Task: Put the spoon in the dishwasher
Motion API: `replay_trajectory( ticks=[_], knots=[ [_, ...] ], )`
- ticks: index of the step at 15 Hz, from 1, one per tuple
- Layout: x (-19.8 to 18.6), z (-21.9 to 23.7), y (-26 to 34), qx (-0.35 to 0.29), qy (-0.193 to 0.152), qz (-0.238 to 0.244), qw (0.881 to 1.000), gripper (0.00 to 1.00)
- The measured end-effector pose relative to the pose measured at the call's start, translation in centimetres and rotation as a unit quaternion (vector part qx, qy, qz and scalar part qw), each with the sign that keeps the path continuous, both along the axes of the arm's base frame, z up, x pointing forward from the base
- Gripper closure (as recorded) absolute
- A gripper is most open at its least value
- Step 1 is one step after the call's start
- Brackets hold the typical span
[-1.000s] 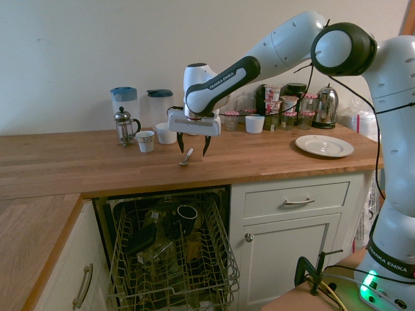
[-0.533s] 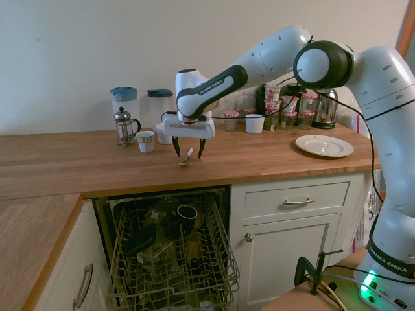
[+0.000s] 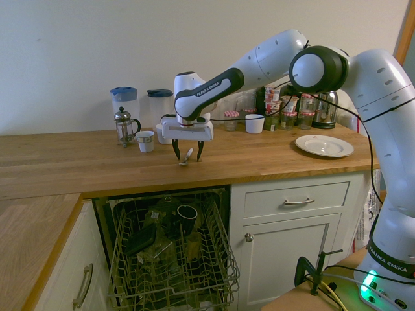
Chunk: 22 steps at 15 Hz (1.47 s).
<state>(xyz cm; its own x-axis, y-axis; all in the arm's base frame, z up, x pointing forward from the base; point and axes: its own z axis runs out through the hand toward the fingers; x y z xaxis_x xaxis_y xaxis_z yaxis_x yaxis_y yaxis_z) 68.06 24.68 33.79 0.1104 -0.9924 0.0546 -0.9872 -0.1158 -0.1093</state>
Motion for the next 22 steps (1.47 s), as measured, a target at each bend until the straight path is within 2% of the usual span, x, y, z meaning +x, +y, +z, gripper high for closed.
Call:
replay_trajectory(
  ticks=[14,20,22],
  knots=[
    [0.3,-0.1,-0.6,0.015,0.013,0.001,1.000,1.00],
    [0.0,0.4,-0.7,0.027,-0.001,0.011,1.000,1.00],
    [-1.1,2.4,-0.5,0.028,-0.011,0.017,0.999,1.00]
  ],
)
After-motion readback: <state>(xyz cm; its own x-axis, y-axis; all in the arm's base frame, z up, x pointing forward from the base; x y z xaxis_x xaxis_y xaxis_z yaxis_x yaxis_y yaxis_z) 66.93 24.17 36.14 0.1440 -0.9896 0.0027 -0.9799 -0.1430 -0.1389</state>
